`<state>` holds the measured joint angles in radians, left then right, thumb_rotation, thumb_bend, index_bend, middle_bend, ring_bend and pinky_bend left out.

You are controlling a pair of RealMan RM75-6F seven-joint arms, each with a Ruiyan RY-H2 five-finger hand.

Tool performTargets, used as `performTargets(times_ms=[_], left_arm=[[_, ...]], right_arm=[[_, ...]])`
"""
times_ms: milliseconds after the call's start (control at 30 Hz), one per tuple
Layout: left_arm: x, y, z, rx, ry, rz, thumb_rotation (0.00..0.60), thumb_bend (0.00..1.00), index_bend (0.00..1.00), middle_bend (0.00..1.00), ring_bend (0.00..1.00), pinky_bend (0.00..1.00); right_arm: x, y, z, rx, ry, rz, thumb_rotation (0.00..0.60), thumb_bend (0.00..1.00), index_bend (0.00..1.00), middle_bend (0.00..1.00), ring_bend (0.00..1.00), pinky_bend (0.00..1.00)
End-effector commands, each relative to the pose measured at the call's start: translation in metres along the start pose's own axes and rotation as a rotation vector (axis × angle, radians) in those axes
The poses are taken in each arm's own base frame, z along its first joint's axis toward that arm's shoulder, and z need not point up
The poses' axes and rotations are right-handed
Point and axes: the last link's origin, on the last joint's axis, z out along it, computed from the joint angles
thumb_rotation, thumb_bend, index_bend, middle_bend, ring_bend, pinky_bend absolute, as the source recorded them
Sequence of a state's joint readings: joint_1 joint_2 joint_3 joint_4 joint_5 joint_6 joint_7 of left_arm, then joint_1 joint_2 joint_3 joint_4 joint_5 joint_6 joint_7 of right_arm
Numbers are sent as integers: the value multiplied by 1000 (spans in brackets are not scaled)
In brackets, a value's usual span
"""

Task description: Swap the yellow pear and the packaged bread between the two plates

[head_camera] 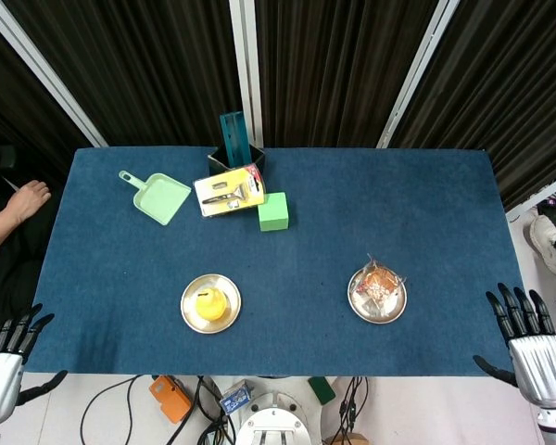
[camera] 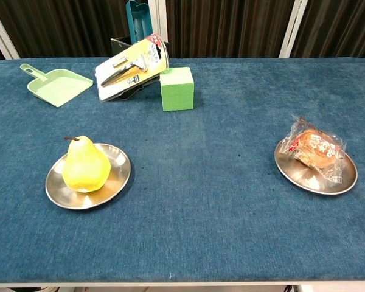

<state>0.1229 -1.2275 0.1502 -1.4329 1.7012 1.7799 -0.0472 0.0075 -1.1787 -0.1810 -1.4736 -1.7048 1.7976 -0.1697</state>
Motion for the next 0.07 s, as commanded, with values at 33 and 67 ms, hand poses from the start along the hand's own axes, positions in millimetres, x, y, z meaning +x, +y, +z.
performTargets(times_ms=[33, 67], left_arm=[[-1, 2, -2, -12, 19, -1, 600, 67, 148, 31, 0, 111], [-1, 2, -2, -16, 21, -2, 600, 64, 148, 30, 0, 111]], right_arm=[[-5, -4, -2, 28, -24, 9, 501, 140, 0, 0, 0, 0], [-5, -4, -2, 29, -27, 8, 502, 140, 0, 0, 0, 0]])
